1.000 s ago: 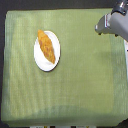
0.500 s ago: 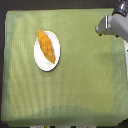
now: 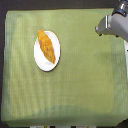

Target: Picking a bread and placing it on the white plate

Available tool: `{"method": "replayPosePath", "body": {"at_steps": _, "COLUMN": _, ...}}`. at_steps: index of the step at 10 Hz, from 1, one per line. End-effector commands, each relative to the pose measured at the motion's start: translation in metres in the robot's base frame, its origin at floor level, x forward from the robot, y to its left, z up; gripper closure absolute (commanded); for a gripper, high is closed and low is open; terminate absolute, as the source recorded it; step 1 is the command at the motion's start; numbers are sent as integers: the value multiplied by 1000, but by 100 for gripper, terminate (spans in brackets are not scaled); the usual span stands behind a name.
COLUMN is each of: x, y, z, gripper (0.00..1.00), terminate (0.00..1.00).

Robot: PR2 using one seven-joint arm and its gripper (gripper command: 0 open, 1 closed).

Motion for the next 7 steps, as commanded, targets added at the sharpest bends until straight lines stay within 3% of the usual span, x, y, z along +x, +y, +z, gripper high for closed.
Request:
{"method": "replayPosePath", "body": {"at_steps": 1, "x": 19, "y": 50, "z": 0, "gripper": 0, "terminate": 0}}
{"method": "replayPosePath", "body": {"at_steps": 3, "x": -7, "y": 75, "z": -5, "gripper": 0, "terminate": 0}}
{"method": "replayPosePath", "body": {"at_steps": 4, "x": -7, "y": 82, "z": -16, "gripper": 0, "terminate": 0}}
{"method": "replayPosePath", "body": {"at_steps": 5, "x": -84, "y": 60, "z": -47, "gripper": 0, "terminate": 0}}
{"method": "replayPosePath", "body": {"at_steps": 6, "x": -110, "y": 61, "z": -58, "gripper": 0, "terminate": 0}}
{"method": "replayPosePath", "body": {"at_steps": 7, "x": -140, "y": 50, "z": -68, "gripper": 0, "terminate": 100}}
